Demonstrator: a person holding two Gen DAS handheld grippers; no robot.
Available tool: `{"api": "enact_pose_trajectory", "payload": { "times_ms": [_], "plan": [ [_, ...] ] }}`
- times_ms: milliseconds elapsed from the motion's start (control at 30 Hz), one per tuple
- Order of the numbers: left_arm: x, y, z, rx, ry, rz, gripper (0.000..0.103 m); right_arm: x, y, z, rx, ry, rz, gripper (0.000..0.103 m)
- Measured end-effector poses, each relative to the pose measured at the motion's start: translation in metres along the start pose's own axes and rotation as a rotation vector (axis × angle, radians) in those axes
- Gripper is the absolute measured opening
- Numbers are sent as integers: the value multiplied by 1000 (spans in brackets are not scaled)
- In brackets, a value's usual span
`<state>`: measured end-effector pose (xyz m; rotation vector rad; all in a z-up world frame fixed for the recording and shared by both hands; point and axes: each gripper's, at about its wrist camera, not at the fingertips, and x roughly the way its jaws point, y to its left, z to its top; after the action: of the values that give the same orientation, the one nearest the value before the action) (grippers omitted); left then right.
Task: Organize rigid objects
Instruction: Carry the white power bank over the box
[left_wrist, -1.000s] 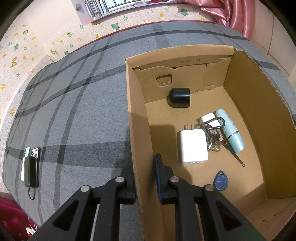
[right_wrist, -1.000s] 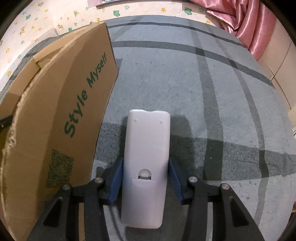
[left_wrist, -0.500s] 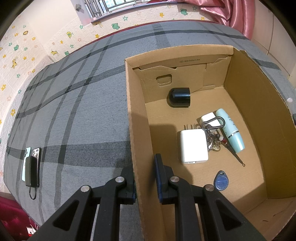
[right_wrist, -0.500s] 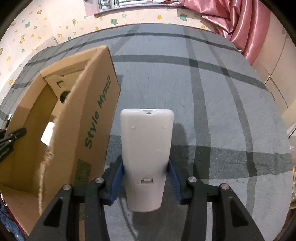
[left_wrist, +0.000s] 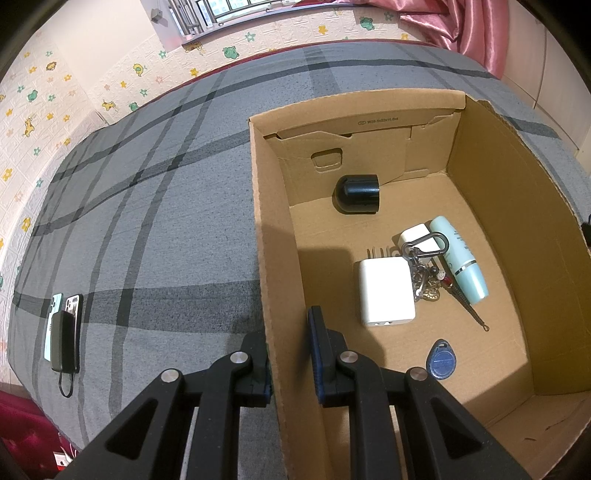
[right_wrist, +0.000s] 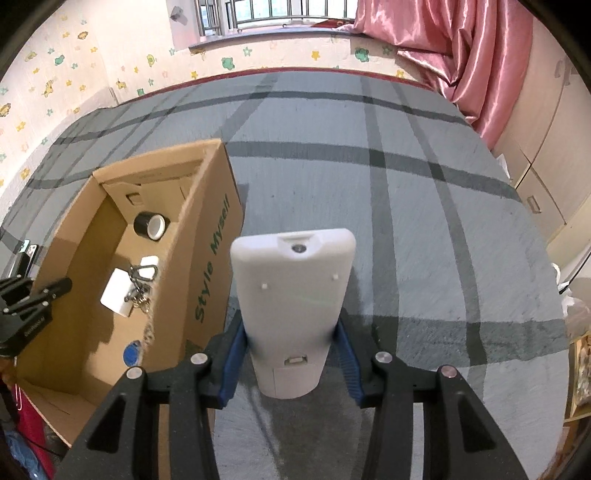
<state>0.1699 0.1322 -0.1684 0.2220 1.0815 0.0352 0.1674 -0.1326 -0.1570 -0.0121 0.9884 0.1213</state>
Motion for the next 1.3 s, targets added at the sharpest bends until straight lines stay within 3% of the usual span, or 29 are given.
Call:
{"api": "enact_pose_trajectory", "payload": {
  "times_ms": [433, 867, 1300],
  "plan": [
    [0, 0, 1, -3, 1, -4, 17, -41, 15, 32, -35, -82, 2, 49],
    [2, 0, 0, -8, 2, -11, 17, -75, 65, 63, -116, -161, 67, 49],
    [3, 2, -1, -15, 1, -19, 17, -59, 119, 58, -192, -117, 137, 49]
  ]
}}
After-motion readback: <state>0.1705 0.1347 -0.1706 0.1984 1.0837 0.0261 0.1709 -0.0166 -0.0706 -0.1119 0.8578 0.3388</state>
